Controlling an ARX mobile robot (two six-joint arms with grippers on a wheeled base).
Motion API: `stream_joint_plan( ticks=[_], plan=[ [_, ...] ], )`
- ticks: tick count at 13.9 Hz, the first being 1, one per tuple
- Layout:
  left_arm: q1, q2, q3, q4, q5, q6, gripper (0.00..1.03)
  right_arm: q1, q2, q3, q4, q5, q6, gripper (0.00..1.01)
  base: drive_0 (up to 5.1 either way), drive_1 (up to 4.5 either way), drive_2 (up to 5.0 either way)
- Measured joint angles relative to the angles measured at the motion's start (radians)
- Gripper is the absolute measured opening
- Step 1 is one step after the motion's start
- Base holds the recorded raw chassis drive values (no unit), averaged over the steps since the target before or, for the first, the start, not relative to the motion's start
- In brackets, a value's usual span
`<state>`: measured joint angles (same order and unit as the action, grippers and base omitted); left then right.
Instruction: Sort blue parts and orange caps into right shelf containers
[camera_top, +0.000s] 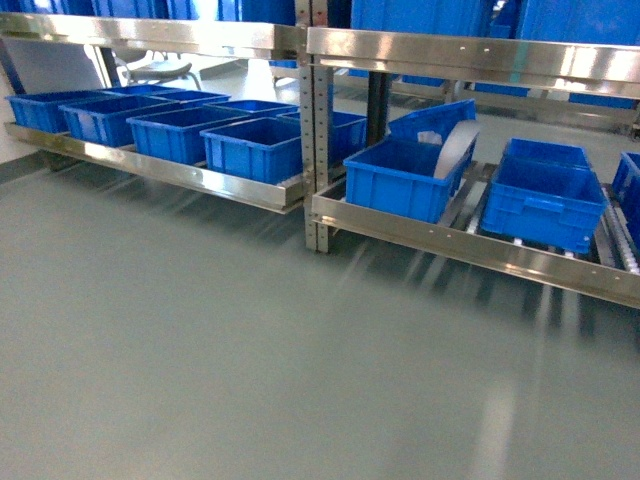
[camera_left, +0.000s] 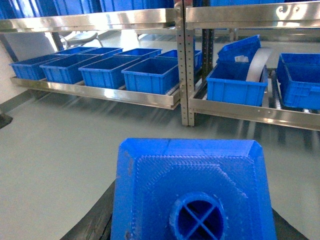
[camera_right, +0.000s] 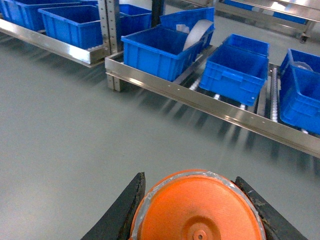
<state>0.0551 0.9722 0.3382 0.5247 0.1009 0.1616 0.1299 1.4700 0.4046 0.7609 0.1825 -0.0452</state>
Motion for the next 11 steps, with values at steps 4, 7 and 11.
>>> stream_joint_plan(
  ticks=[4,7,11],
  plan=[
    [0.0,0.0,0.0,0.0,0.0,0.0,0.44,0.0,0.0,0.0,0.0,0.0,0.0,0.43,-1.5,-1.55,-1.5],
    [0.0,0.0,0.0,0.0,0.0,0.0,0.44,0.0,0.0,0.0,0.0,0.0,0.0,0.43,-1.6,-1.6,-1.6],
    [0.0,0.0,0.0,0.0,0.0,0.0,0.44,0.0,0.0,0.0,0.0,0.0,0.0,0.43,-1.7,-1.67,-1.7]
  ],
)
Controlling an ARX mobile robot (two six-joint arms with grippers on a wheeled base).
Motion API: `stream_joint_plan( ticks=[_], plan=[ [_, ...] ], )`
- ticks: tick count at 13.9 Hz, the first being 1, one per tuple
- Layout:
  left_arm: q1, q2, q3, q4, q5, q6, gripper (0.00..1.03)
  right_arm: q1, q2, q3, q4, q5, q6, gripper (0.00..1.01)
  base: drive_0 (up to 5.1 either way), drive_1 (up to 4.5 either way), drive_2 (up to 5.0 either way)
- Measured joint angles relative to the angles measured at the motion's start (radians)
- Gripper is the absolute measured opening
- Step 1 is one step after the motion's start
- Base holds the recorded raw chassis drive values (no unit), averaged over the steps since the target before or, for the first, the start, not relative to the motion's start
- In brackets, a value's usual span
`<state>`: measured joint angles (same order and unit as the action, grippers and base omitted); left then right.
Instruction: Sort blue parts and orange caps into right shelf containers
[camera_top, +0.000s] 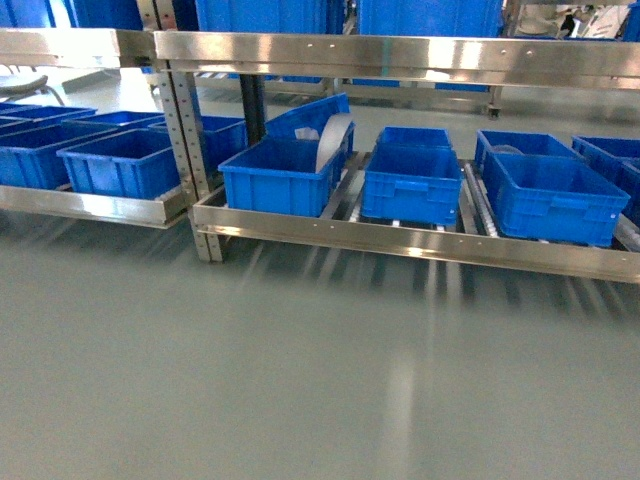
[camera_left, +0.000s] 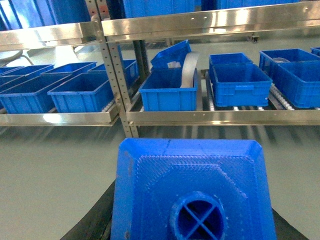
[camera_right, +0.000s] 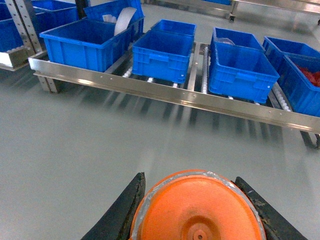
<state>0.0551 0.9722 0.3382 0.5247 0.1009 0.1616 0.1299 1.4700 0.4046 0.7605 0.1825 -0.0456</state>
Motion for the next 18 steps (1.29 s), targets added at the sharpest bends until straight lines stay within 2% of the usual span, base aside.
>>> stream_joint_plan(
  ticks=[12,18],
  plan=[
    [-0.001,0.0,0.0,0.0,0.003,0.0,0.44,-0.006,0.0,0.0,0.0,0.003,0.0,0.43,-1.3,-1.3,-1.3],
    [0.001,-0.002,0.0,0.0,-0.002,0.0,0.44,-0.006,-0.002,0.0,-0.001,0.0,0.0,0.43,3.1,1.69,-5.0]
  ],
)
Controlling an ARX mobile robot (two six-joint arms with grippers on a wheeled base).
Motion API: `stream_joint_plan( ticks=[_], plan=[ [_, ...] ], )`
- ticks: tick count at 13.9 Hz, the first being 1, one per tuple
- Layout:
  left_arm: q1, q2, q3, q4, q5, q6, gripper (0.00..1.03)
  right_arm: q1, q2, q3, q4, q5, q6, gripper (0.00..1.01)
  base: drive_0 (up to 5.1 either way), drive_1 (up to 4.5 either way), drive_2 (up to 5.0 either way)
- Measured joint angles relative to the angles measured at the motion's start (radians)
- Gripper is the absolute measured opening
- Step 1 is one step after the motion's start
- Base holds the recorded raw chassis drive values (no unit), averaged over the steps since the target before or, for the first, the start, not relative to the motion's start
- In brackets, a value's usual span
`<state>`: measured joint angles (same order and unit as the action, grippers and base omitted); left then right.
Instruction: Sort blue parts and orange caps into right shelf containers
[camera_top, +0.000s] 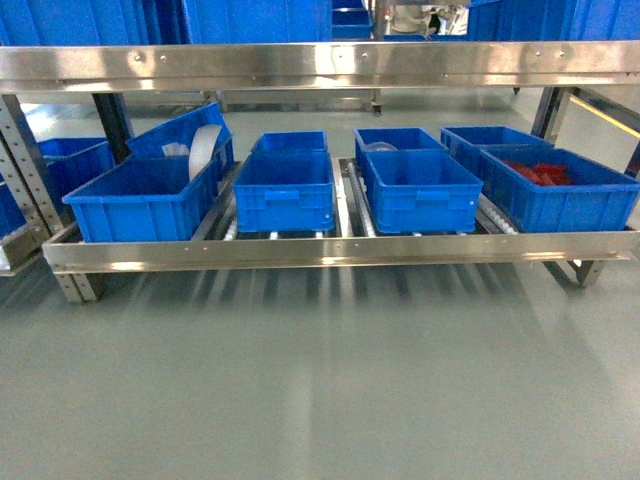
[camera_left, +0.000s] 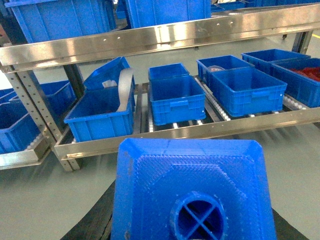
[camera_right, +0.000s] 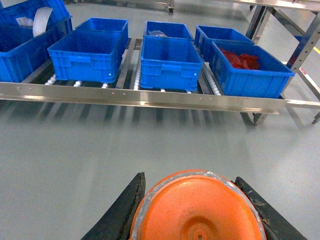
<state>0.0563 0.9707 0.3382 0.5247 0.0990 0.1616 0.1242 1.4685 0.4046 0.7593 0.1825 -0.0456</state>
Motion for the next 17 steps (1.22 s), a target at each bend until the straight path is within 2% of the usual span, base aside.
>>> stream_joint_plan(
  ticks=[17],
  plan=[
    [-0.001,0.0,0.0,-0.002,0.002,0.0,0.44,0.0,0.0,0.0,-0.001,0.001,0.0,0.43,0.2,3.99,-4.0]
  ],
)
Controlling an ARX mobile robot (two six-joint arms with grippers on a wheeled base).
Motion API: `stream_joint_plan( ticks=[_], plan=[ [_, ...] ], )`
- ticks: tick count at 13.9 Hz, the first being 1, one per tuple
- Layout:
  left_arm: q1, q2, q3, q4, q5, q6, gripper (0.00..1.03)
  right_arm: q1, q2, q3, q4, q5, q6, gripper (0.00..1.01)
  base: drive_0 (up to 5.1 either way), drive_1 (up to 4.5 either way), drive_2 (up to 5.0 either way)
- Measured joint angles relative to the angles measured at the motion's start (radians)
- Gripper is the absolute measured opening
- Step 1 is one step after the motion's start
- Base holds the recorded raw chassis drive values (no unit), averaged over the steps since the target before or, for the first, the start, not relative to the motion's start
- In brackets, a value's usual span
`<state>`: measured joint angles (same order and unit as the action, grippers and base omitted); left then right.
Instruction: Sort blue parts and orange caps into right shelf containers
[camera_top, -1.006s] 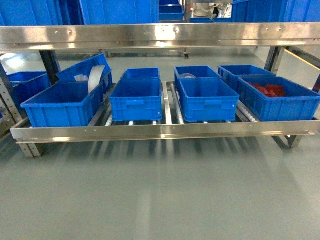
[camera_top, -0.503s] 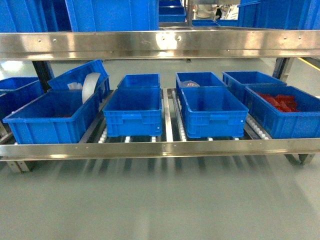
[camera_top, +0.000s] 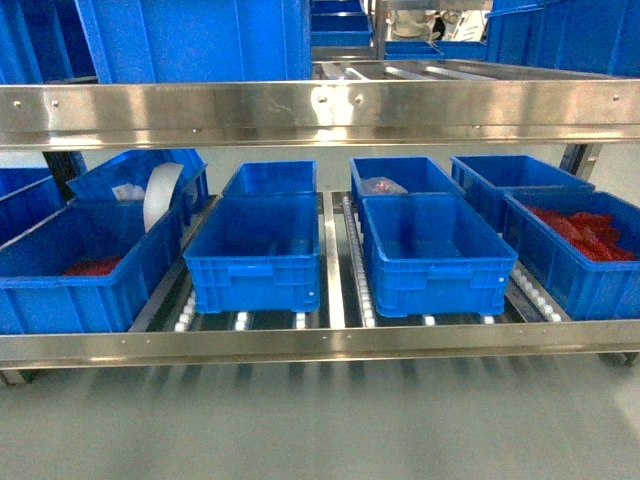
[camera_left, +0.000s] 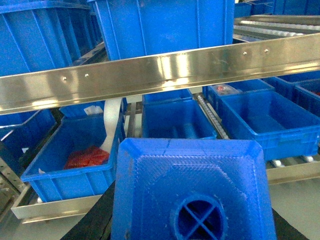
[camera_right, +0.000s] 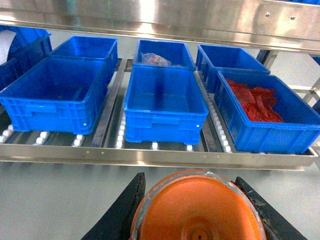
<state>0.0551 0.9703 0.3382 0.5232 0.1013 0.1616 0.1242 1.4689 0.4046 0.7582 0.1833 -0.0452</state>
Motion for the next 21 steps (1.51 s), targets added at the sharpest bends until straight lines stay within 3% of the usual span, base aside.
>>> stream_joint_plan(
  ticks=[4,10,21],
  plan=[
    [0.001,-0.004,0.0,0.007,0.0,0.0,0.44,0.0,0.0,0.001,0.006,0.0,0.0,0.43,2.9,2.03,-5.0],
    [0.0,-0.002,0.0,0.0,0.0,0.0,0.44,0.0,0.0,0.0,0.001,0.0,0.0,0.43,0.2,4.22,-3.8],
    [0.0,0.002,0.001,0.002,0.0,0.0,0.44,0.0,0.002,0.002,0.002,-0.001,0.0,0.43,0.0,0.0,0.0]
  ],
)
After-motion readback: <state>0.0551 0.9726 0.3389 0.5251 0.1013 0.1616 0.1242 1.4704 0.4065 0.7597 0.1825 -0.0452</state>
